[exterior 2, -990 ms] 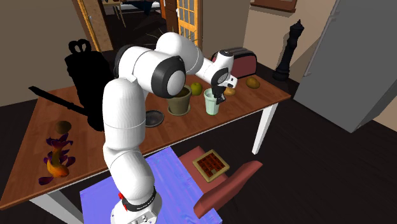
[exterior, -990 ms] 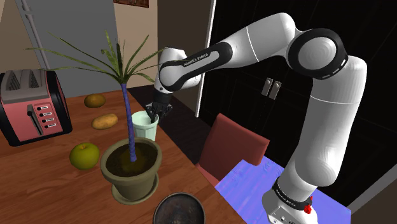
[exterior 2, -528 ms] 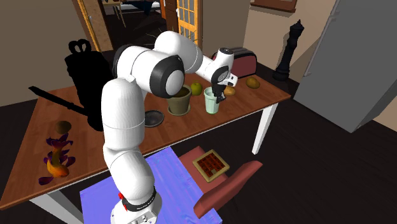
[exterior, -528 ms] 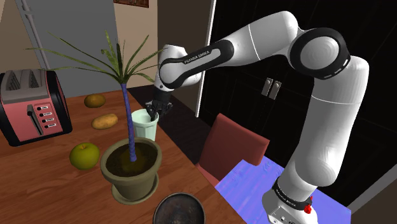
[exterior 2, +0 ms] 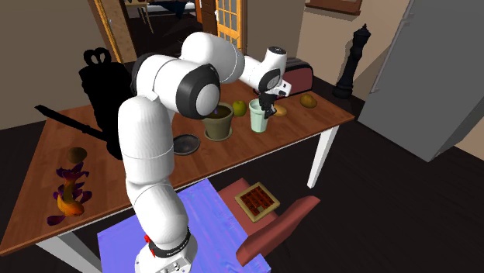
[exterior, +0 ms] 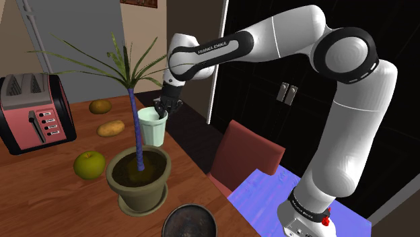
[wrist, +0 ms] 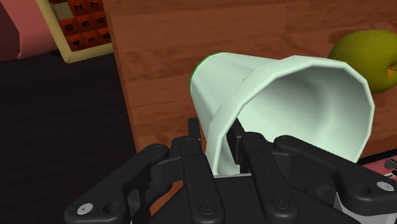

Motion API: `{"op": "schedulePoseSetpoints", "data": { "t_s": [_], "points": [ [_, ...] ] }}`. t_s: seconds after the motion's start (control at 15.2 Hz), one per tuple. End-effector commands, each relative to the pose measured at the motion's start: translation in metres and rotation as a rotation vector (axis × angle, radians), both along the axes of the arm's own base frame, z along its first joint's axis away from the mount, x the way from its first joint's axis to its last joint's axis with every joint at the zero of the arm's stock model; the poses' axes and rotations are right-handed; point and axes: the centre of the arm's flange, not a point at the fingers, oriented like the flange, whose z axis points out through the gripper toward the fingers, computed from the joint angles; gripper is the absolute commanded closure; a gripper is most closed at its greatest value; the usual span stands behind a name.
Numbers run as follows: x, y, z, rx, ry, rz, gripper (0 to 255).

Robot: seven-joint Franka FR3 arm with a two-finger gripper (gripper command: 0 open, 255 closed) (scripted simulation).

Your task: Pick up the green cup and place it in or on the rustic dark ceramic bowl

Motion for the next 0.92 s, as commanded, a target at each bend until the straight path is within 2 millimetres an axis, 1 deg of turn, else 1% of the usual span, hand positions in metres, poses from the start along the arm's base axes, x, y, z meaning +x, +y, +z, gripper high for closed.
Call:
{"op": "schedulePoseSetpoints", "data": {
  "t_s": [0.0,0.86],
  "points": [
    [-0.001,0.000,0.010,0.000,-0.001,0.000,255],
    [-0.001,0.000,0.079,0.000,-0.001,0.000,255]
  ]
}}
